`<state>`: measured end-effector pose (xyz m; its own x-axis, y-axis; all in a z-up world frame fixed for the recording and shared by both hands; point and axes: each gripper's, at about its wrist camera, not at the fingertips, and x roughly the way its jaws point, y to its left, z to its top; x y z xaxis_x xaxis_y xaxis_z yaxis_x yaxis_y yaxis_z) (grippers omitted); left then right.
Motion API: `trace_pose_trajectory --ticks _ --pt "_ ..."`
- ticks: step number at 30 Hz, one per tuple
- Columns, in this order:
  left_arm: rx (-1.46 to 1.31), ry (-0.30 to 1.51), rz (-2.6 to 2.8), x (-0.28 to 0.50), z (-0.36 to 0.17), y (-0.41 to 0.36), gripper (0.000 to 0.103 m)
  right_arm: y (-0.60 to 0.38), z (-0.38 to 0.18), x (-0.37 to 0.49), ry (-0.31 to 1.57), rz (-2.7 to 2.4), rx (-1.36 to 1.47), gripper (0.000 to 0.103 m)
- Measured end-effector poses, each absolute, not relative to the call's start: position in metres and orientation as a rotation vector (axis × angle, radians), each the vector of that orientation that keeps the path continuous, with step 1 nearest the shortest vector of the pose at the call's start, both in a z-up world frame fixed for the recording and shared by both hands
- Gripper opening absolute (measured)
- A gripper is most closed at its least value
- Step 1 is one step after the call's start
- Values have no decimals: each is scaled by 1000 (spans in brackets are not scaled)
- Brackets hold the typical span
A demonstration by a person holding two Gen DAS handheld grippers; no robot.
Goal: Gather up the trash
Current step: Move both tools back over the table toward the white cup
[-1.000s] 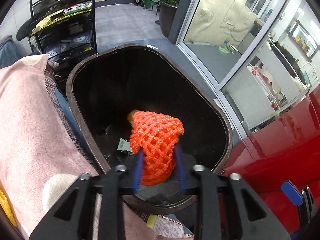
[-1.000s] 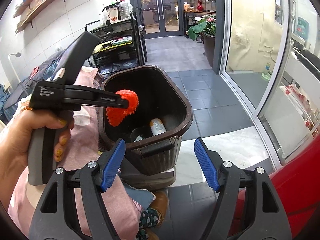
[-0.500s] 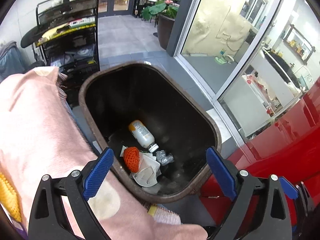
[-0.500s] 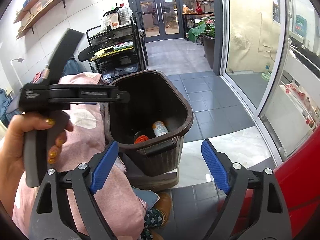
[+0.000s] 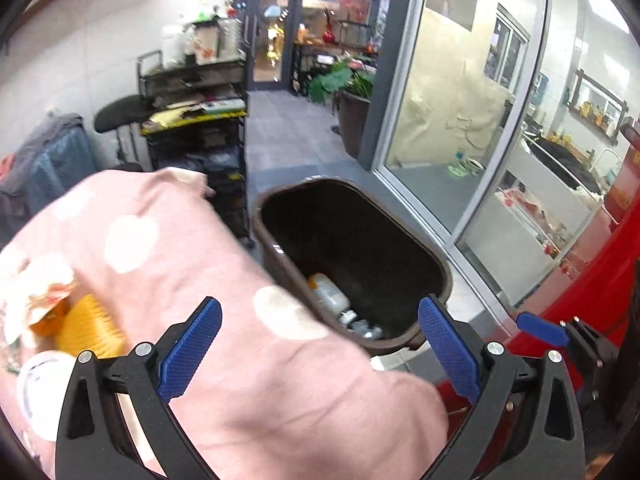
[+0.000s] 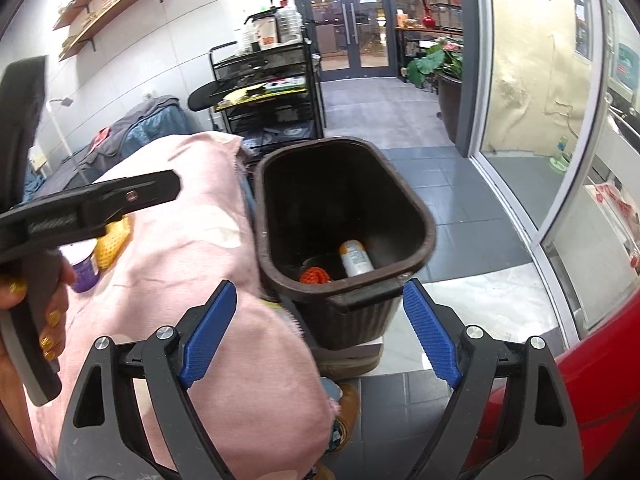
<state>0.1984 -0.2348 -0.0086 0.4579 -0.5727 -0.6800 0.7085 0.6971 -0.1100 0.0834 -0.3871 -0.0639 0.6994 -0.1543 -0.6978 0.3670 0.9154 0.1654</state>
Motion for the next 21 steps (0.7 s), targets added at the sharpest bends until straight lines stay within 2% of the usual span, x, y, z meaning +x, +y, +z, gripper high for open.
trace_pose_trajectory --ticks 21 --pt "226 673 -601 185 -19 -110 97 -307 -46 121 751 -62 256 84"
